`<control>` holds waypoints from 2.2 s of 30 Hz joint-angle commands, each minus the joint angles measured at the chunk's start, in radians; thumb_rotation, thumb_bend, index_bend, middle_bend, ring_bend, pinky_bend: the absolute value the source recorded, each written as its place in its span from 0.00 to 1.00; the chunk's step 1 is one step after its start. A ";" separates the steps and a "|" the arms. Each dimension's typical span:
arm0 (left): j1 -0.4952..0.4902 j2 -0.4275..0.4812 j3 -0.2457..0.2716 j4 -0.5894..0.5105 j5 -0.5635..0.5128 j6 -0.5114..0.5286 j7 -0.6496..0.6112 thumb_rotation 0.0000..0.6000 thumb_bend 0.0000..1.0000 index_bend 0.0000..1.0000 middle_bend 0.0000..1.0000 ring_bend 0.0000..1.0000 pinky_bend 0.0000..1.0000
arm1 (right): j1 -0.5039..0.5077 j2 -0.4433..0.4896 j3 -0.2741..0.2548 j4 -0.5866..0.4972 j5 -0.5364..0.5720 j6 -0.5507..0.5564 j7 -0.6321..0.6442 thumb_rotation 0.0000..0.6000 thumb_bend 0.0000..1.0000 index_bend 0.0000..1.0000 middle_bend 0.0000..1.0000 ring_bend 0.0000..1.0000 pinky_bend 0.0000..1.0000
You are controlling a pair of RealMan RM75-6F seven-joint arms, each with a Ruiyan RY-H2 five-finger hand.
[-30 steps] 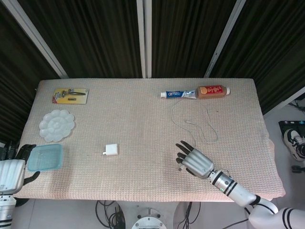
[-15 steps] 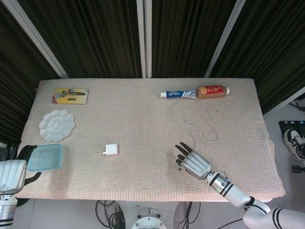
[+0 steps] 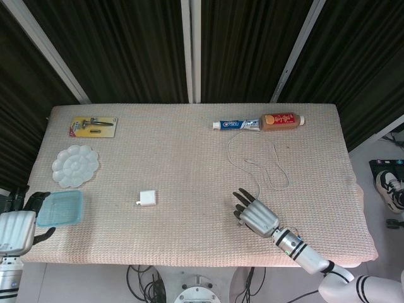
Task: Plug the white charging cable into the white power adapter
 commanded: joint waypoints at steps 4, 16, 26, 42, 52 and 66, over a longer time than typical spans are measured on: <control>0.000 0.000 -0.001 0.003 0.000 -0.004 -0.004 1.00 0.09 0.22 0.23 0.03 0.00 | 0.004 -0.005 -0.002 0.000 0.013 -0.003 -0.004 1.00 0.28 0.52 0.39 0.07 0.00; -0.008 0.005 -0.005 0.006 0.004 -0.018 -0.004 1.00 0.09 0.22 0.22 0.03 0.00 | -0.015 -0.008 0.005 -0.011 0.022 0.070 0.019 1.00 0.33 0.58 0.45 0.13 0.00; -0.111 0.000 -0.032 -0.024 0.019 -0.144 0.057 1.00 0.09 0.22 0.22 0.03 0.00 | -0.051 0.011 0.044 -0.022 0.029 0.194 0.044 1.00 0.33 0.61 0.52 0.20 0.00; -0.437 -0.221 -0.133 0.018 -0.211 -0.545 0.242 1.00 0.13 0.25 0.23 0.05 0.02 | -0.099 0.131 0.147 -0.148 0.072 0.353 0.031 1.00 0.33 0.62 0.53 0.21 0.00; -0.469 -0.339 -0.113 0.038 -0.335 -0.507 0.349 0.96 0.15 0.29 0.25 0.08 0.05 | -0.123 0.165 0.140 -0.174 0.079 0.369 0.044 1.00 0.33 0.62 0.53 0.21 0.00; -0.516 -0.434 -0.108 0.065 -0.473 -0.445 0.490 0.72 0.15 0.30 0.26 0.08 0.06 | -0.150 0.169 0.132 -0.153 0.085 0.392 0.100 1.00 0.33 0.63 0.53 0.21 0.00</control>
